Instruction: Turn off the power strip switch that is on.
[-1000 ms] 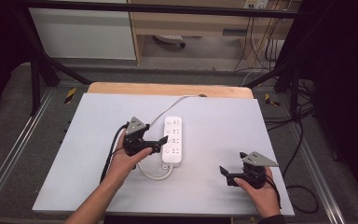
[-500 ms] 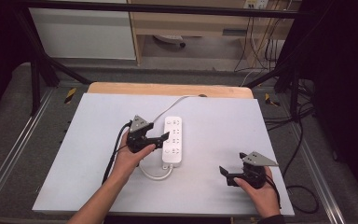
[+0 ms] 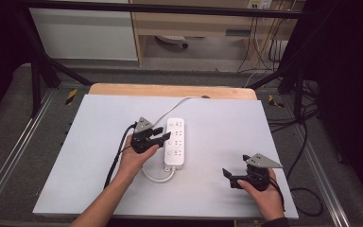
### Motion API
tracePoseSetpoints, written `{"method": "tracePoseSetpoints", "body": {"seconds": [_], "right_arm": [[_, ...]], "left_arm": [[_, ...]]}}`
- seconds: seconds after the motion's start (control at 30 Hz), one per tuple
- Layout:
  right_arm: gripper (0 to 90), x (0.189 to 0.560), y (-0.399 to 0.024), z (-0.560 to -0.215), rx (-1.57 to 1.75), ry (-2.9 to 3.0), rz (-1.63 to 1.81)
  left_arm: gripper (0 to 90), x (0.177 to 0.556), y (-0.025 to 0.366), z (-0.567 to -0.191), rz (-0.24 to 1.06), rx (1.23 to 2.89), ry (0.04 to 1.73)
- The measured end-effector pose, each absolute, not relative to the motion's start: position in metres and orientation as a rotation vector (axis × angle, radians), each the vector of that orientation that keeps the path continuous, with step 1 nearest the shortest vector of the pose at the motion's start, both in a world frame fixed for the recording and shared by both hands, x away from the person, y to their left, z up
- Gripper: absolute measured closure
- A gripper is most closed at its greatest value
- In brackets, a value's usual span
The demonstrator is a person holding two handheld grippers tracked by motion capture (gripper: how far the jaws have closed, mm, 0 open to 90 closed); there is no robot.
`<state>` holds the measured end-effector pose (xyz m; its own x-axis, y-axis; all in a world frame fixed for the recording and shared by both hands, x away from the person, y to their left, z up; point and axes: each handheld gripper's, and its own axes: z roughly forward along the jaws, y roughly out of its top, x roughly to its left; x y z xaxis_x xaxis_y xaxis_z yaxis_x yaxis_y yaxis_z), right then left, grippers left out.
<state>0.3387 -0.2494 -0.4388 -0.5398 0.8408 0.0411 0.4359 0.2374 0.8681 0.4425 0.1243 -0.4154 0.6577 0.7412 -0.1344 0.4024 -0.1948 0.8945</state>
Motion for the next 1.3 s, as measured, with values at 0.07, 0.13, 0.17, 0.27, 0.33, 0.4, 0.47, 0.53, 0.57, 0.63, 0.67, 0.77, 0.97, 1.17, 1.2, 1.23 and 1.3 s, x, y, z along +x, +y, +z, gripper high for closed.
{"method": "tracePoseSetpoints", "body": {"seconds": [0.07,0.13,0.17,0.27,0.33,0.4,0.47,0.53,0.57,0.63,0.67,0.77,0.97,1.17,1.2,1.23,1.3], "right_arm": [[3.7,0.339,-0.250,-0.439,1.171,2.081,1.241],[3.7,0.339,-0.250,-0.439,1.172,2.081,1.241],[3.6,0.339,-0.250,-0.439,1.172,2.083,1.240],[3.5,0.339,-0.248,-0.439,1.172,2.086,1.238],[3.3,0.339,-0.248,-0.439,1.167,2.091,1.238],[3.3,0.340,-0.248,-0.439,1.166,2.091,1.240],[3.2,0.340,-0.248,-0.439,1.165,2.091,1.242],[3.1,0.340,-0.248,-0.439,1.167,2.091,1.244],[3.1,0.340,-0.248,-0.439,1.167,2.090,1.243],[3.1,0.340,-0.248,-0.439,1.166,2.092,1.243],[3.1,0.340,-0.249,-0.439,1.167,2.093,1.243],[3.1,0.340,-0.249,-0.438,1.166,2.094,1.244],[3.2,0.340,-0.249,-0.439,1.169,2.098,1.240],[3.2,0.340,-0.248,-0.439,1.170,2.101,1.237],[3.2,0.340,-0.248,-0.439,1.171,2.101,1.238],[3.2,0.340,-0.248,-0.439,1.170,2.102,1.238],[3.2,0.340,-0.248,-0.439,1.175,2.104,1.238]], "left_arm": [[63.1,0.443,0.124,-0.417,0.391,1.830,0.910],[65.9,0.443,0.123,-0.417,0.387,1.835,0.906],[67.4,0.443,0.123,-0.418,0.381,1.834,0.905],[71.1,0.444,0.123,-0.419,0.382,1.847,0.909],[73.7,0.444,0.122,-0.420,0.373,1.855,0.907],[75.2,0.445,0.121,-0.422,0.387,1.860,0.905],[77.5,0.446,0.121,-0.423,0.388,1.855,0.911],[80.4,0.447,0.121,-0.424,0.382,1.853,0.915],[81.8,0.448,0.121,-0.425,0.376,1.853,0.912],[84.0,0.449,0.120,-0.427,0.371,1.862,0.914],[85.2,0.449,0.120,-0.428,0.364,1.865,0.917],[87.9,0.450,0.119,-0.430,0.350,1.869,0.917],[90.0,0.450,0.118,-0.432,0.335,1.880,0.919],[90.0,0.451,0.115,-0.435,0.318,1.897,0.915],[90.0,0.451,0.114,-0.436,0.314,1.898,0.915],[90.0,0.451,0.113,-0.436,0.305,1.898,0.915],[90.0,0.452,0.113,-0.437,0.308,1.899,0.919]]}}
